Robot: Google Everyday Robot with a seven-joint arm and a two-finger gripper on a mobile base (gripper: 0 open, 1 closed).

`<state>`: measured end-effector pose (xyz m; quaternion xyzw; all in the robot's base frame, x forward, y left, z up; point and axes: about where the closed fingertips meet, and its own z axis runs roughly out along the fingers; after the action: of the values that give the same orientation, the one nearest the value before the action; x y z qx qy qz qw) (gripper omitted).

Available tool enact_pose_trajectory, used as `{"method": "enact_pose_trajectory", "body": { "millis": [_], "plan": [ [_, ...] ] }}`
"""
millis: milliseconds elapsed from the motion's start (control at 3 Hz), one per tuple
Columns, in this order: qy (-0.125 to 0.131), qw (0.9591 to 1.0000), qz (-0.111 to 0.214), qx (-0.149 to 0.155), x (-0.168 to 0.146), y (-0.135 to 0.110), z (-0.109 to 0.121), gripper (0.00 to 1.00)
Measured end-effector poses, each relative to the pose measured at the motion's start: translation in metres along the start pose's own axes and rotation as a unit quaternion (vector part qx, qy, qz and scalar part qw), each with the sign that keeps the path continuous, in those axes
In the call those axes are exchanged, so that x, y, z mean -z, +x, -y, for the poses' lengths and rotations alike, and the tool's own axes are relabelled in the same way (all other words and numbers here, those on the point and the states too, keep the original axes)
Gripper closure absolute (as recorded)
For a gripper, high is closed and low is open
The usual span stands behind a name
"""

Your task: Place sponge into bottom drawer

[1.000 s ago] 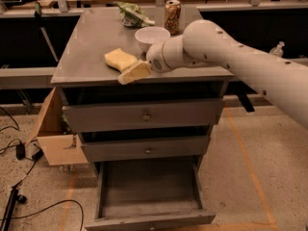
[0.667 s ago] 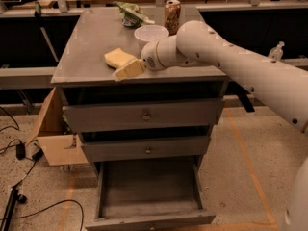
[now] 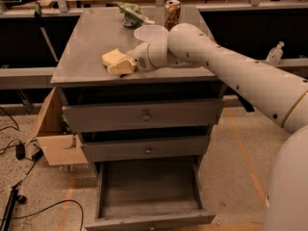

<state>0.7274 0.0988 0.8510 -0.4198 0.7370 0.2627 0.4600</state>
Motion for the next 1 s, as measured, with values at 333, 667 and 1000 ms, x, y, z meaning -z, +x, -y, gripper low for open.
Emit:
{"method": "enact_pose_trajectory", "body": {
  "millis": [333,667,1000],
  "plan": [
    [-0.009,0.9999,0.004,0.007,0.001,-0.001,-0.005,0.72],
    [-0.005,0.9994,0.004,0.035,0.044,-0.003,-0.009,0.95],
    [0.001,0.9987,-0.042,0.029,0.107,0.022,-0.022,1.0]
  ]
}}
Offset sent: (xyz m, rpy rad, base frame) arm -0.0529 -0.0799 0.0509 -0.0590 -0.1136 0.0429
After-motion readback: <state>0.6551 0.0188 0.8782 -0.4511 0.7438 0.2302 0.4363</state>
